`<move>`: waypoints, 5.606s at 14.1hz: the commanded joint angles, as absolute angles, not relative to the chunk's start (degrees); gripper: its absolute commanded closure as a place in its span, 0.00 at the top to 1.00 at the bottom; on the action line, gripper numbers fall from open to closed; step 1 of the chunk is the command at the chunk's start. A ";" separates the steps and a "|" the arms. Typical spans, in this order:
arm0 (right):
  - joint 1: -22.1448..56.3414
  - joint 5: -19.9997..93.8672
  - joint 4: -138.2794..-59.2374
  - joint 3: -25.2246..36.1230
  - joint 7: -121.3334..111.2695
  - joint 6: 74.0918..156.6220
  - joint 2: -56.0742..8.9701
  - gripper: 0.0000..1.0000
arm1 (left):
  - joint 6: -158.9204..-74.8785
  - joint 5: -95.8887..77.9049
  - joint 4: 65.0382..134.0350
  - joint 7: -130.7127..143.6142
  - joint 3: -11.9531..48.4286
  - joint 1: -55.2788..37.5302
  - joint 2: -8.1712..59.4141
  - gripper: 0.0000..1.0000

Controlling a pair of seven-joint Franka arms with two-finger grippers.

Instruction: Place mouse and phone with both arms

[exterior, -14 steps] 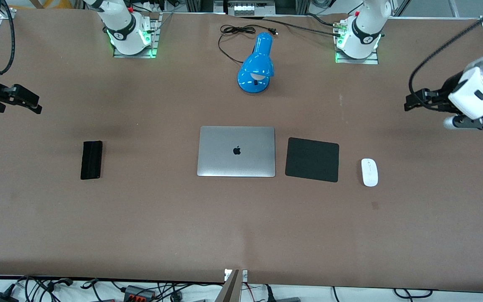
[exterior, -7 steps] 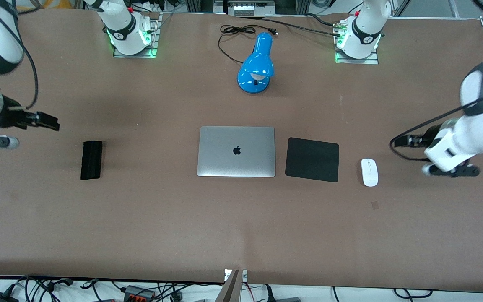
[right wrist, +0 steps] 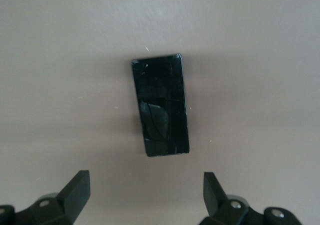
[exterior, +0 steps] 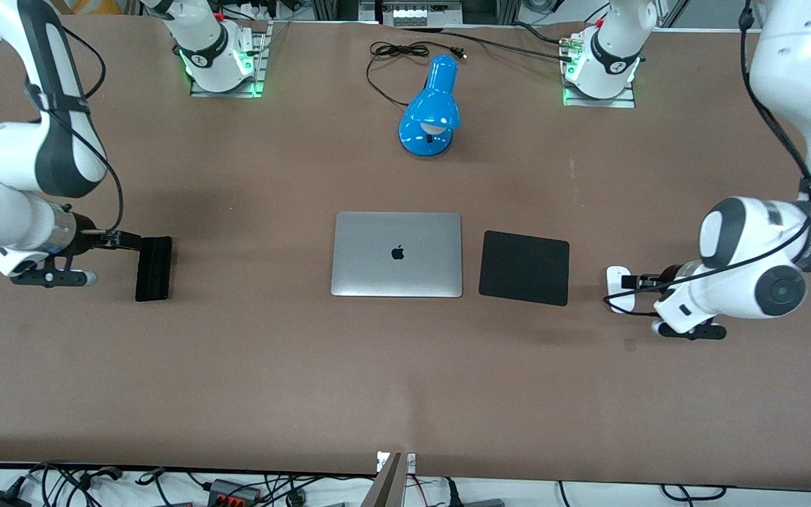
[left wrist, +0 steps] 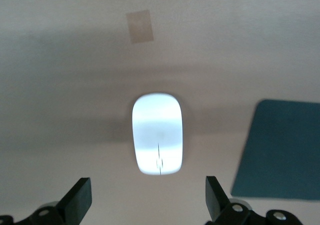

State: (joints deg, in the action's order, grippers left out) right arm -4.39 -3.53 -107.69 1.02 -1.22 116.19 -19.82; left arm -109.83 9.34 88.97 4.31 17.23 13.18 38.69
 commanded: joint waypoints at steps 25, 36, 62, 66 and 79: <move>-7.29 -3.96 -108.46 0.09 -1.93 131.04 -34.19 1.00 | -119.53 11.16 94.04 4.92 16.96 13.36 42.80 0.58; -7.29 -3.87 -108.46 0.09 -1.32 132.45 -35.77 0.37 | -111.44 10.99 94.13 15.20 28.56 8.89 40.25 0.38; 20.39 2.11 -102.22 -4.92 29.88 126.74 -36.38 0.25 | -82.98 8.63 82.53 19.24 28.74 14.76 21.49 1.00; 20.65 0.89 -102.13 -4.92 29.09 127.62 -36.65 0.25 | -80.34 0.97 84.36 18.90 28.65 20.91 11.97 1.00; 17.50 -0.26 -82.13 -2.37 24.80 103.93 -28.83 1.00 | -83.41 -1.31 87.89 10.02 6.19 2.41 7.21 1.00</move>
